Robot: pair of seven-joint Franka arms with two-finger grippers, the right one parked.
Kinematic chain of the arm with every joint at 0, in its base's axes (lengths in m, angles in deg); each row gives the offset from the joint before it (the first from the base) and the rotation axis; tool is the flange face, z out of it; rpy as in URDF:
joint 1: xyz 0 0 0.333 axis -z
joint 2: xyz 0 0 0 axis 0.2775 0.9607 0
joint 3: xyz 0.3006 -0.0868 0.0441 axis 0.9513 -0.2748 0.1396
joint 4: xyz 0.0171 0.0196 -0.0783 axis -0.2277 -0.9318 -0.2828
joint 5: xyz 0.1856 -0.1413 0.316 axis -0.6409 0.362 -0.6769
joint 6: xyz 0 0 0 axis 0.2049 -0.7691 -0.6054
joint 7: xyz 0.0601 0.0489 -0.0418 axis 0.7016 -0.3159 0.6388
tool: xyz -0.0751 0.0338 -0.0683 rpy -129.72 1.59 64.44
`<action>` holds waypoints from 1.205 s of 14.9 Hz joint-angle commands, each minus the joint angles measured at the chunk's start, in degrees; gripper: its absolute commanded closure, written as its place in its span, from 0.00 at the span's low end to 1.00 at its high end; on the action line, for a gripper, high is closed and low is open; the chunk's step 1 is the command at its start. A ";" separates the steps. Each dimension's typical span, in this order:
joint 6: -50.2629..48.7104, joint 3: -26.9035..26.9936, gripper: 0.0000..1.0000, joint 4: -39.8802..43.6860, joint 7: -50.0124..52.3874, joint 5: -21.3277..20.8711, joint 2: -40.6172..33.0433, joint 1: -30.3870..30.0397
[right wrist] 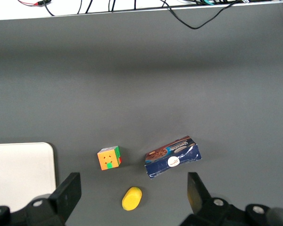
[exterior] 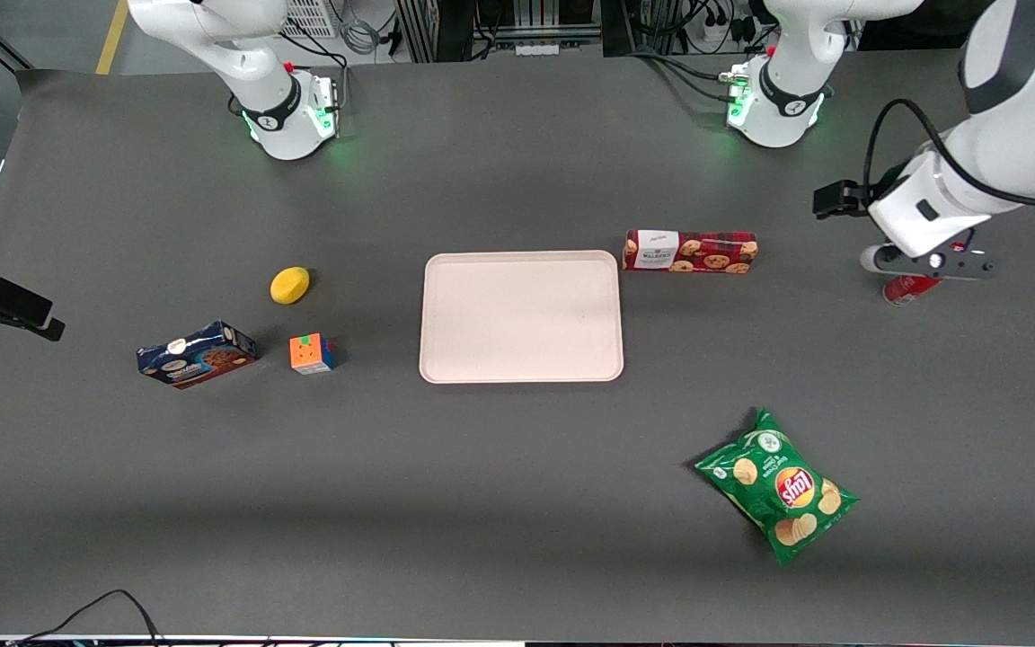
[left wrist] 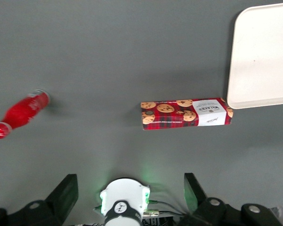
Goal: Place red cookie box on tray
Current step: 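Lift the left gripper and move it over the red plaid cookie box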
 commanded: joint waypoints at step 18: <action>35.36 -23.69 0.00 -44.22 -38.27 6.81 -28.49 1.98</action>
